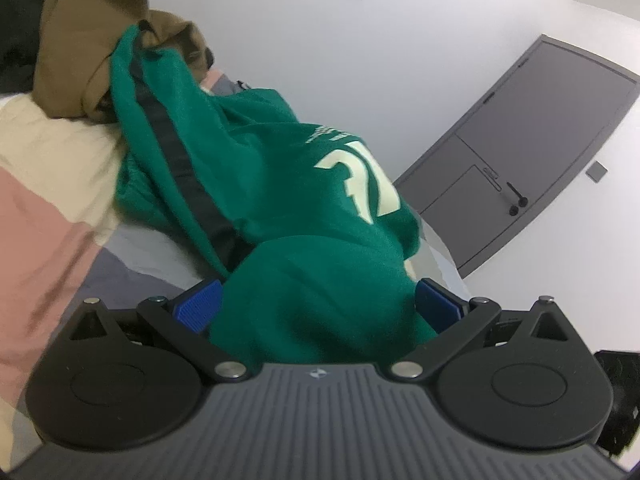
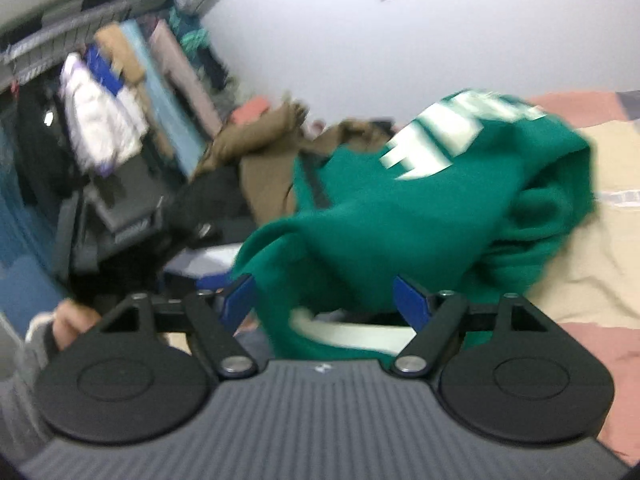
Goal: Fold large clothes
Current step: 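Reach both tools into the green hoodie and close on its fabric, then lift the green hoodie with both grippers and shake it loose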
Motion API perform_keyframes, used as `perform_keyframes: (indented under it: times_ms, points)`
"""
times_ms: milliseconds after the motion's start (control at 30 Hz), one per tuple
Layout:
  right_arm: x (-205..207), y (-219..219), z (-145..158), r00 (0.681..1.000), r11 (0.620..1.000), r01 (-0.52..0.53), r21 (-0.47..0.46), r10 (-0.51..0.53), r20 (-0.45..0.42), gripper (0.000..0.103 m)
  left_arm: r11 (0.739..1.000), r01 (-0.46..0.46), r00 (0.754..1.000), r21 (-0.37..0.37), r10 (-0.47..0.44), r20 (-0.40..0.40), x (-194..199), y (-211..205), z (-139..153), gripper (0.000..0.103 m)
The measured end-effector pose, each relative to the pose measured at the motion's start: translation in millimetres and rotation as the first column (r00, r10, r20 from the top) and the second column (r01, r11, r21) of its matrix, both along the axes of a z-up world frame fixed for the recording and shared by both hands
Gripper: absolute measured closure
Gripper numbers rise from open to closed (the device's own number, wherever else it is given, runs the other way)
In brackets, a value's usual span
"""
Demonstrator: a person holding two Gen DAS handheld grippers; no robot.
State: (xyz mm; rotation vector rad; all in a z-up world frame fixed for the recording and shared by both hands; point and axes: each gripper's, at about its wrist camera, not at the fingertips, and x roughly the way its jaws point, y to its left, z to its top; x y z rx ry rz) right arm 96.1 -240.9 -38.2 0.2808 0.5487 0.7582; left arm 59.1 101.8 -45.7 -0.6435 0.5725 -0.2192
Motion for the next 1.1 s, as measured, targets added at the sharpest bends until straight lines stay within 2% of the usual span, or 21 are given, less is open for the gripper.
perform_keyframes:
  times_ms: [133, 267, 400, 533, 633, 700, 733, 800, 867, 900, 967, 1033, 1100]
  points:
    - [34.6, -44.8, 6.2, 0.979, 0.979, 0.202, 0.012, -0.201, -0.04, 0.025, 0.995, 0.069, 0.996, 0.07, -0.072, 0.055, -2.8, -22.3, 12.1, 0.0]
    - [95.9, -71.6, -3.5, 0.915, 0.923, 0.384, -0.037, -0.386, -0.115, 0.024, 0.977, 0.145, 0.985, 0.16, -0.157, 0.068, -5.1, -51.3, 15.9, 0.0]
    - [155.7, -79.7, -32.0, 0.871, 0.891, 0.433, -0.136, -0.453, -0.19, 0.024, 0.937, 0.167, 0.983, 0.308, -0.181, 0.019, -0.7, -78.7, 8.2, 0.0]
    - [200.4, -73.8, -64.2, 0.853, 0.866, 0.439, -0.239, -0.485, -0.192, 0.026, 0.912, 0.14, 0.99, 0.386, -0.124, -0.066, 11.7, -87.3, -12.2, 0.001]
    - [232.1, -70.3, -92.6, 0.847, 0.876, 0.428, -0.222, -0.475, -0.241, 0.026, 0.916, 0.11, 0.991, 0.387, -0.073, -0.111, 22.3, -81.3, -25.1, 0.014]
    - [246.4, -62.9, -105.3, 0.852, 0.892, 0.415, -0.181, -0.45, -0.266, 0.026, 0.921, 0.073, 0.99, 0.383, -0.021, -0.138, 29.7, -73.8, -31.2, 0.033]
    - [249.6, -59.3, -108.6, 0.859, 0.894, 0.413, -0.173, -0.446, -0.252, 0.026, 0.921, 0.053, 0.989, 0.386, 0.006, -0.149, 32.2, -70.1, -33.5, 0.04]
    - [255.2, -54.0, -114.6, 0.878, 0.905, 0.401, -0.144, -0.424, -0.221, 0.026, 0.925, -0.007, 0.981, 0.38, 0.08, -0.177, 39.1, -57.8, -39.1, 0.064]
    - [259.6, -51.4, -118.7, 0.899, 0.925, 0.367, -0.1, -0.381, -0.216, 0.042, 0.943, -0.067, 0.97, 0.327, 0.138, -0.199, 41.5, -38.4, -40.9, 0.074]
    - [260.6, -50.2, -118.0, 0.91, 0.935, 0.345, -0.084, -0.355, -0.212, 0.056, 0.948, -0.103, 0.965, 0.3, 0.169, -0.2, 42.6, -28.2, -40.6, 0.078]
    - [257.8, -47.8, -111.3, 0.926, 0.942, 0.327, -0.075, -0.335, -0.176, 0.078, 0.947, -0.167, 0.957, 0.276, 0.223, -0.188, 42.8, -11.7, -36.1, 0.082]
    - [250.7, -45.3, -98.8, 0.933, 0.939, 0.333, -0.081, -0.341, -0.118, 0.091, 0.936, -0.234, 0.947, 0.265, 0.281, -0.157, 41.1, 5.0, -27.1, 0.085]
    - [239.7, -46.8, -82.5, 0.936, 0.935, 0.346, -0.081, -0.35, -0.04, 0.093, 0.926, -0.288, 0.937, 0.243, 0.325, -0.129, 38.6, 23.9, -18.0, 0.086]
